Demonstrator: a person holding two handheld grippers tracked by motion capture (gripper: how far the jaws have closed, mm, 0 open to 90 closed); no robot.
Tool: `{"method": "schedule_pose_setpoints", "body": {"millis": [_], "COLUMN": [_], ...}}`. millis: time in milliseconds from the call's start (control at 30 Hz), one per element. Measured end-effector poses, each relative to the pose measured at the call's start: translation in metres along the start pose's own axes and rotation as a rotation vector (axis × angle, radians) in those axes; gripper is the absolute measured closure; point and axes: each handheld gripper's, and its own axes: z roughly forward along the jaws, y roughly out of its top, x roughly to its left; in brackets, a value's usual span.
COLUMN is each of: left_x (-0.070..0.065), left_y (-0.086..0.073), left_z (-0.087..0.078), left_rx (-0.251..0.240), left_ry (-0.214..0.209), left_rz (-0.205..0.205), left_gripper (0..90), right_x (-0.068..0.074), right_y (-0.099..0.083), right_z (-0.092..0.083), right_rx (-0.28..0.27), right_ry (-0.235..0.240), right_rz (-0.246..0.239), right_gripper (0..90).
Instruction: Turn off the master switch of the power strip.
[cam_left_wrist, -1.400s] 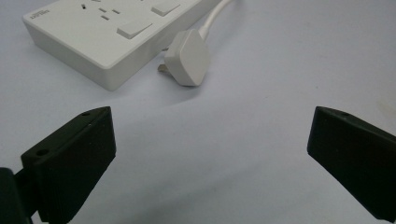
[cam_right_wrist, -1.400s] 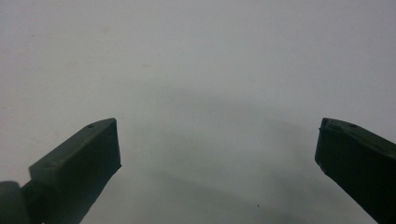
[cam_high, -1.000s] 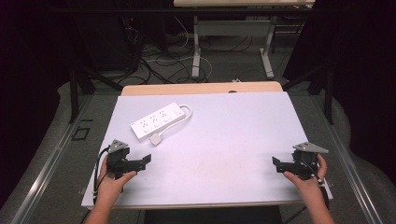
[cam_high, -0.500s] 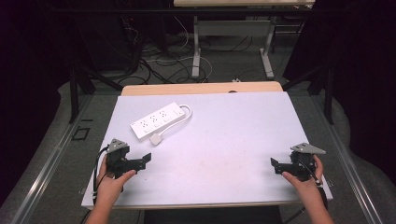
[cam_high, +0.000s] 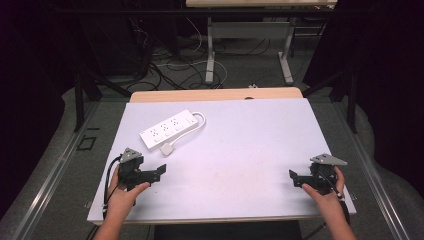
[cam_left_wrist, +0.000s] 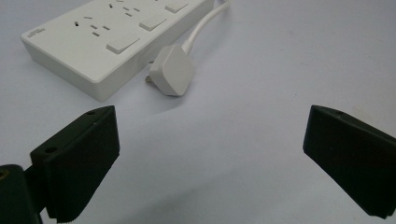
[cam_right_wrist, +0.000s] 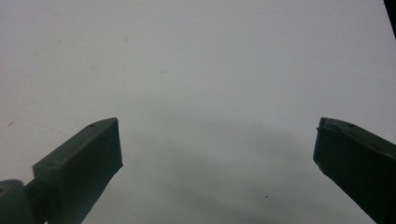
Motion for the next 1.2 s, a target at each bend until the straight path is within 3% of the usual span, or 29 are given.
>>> {"method": "schedule_pose_setpoints", "body": {"millis": [500,600,800,933,1000,1067,1200], "left_x": [-0.014,-0.016,-0.017,-0.017,-0.018,-0.018,-0.018], "left_y": [0.018,0.020,0.025,0.029,0.031,0.034,0.040], "left_z": [0.004,0.006,0.010,0.013,0.017,0.017,0.020], "left_rx": [0.008,-0.004,0.004,0.016,0.005,0.025,0.020], "left_ry": [-0.016,-0.010,-0.017,-0.004,0.010,0.009,0.010], "left_rz": [0.044,0.025,0.036,0.053,0.043,0.045,0.054], "left_gripper": [7.4,7.4,7.4,7.4,7.3,7.4,7.4], "right_x": [0.002,0.002,0.002,0.002,0.002,0.002,0.002], "right_y": [0.000,0.000,0.000,0.000,0.000,0.000,0.000], "right_z": [0.000,0.000,0.000,0.000,0.000,0.000,0.000], "right_rx": [-0.003,0.002,-0.001,-0.003,-0.004,-0.004,-0.003], "right_ry": [-0.004,-0.009,-0.005,0.000,0.001,0.001,-0.003], "right_rz": [0.002,-0.001,-0.006,-0.005,-0.004,-0.005,-0.006], "right_gripper": [0.7,0.7,0.7,0.7,0.7,0.7,0.7]}}
